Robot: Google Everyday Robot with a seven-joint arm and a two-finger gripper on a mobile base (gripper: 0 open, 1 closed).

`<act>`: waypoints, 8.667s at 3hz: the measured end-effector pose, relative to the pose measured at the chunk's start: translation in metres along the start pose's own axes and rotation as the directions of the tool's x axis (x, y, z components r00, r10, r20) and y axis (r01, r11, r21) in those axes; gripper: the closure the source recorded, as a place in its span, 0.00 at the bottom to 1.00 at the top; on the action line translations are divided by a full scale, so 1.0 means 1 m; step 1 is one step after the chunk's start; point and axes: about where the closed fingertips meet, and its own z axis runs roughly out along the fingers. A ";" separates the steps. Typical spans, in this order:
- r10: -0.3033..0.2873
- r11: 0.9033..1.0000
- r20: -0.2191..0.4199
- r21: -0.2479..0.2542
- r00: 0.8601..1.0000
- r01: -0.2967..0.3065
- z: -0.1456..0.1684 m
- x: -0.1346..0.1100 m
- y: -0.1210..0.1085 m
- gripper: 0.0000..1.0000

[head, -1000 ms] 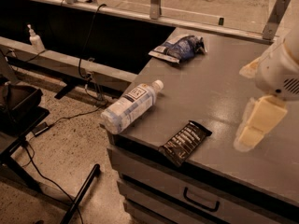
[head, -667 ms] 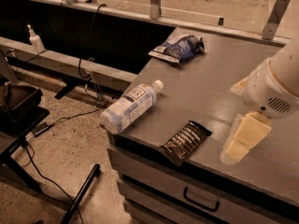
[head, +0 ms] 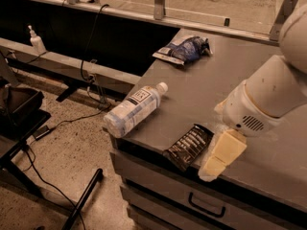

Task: Move rxbar chocolate near blue chip bag

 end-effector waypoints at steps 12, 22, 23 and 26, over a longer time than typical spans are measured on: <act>0.017 0.997 0.034 0.076 0.999 -0.019 0.051 -0.028 0.003 1.00; -0.047 0.998 0.043 0.044 0.998 0.045 -0.045 -0.043 -0.026 0.13; -0.046 0.998 0.037 0.033 0.998 0.044 -0.047 -0.039 -0.026 0.15; -0.030 0.999 0.002 0.019 1.000 0.030 -0.010 -0.019 -0.019 0.19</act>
Offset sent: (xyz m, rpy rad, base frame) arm 0.0020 0.0441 -0.0338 0.0502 -0.0264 -0.0020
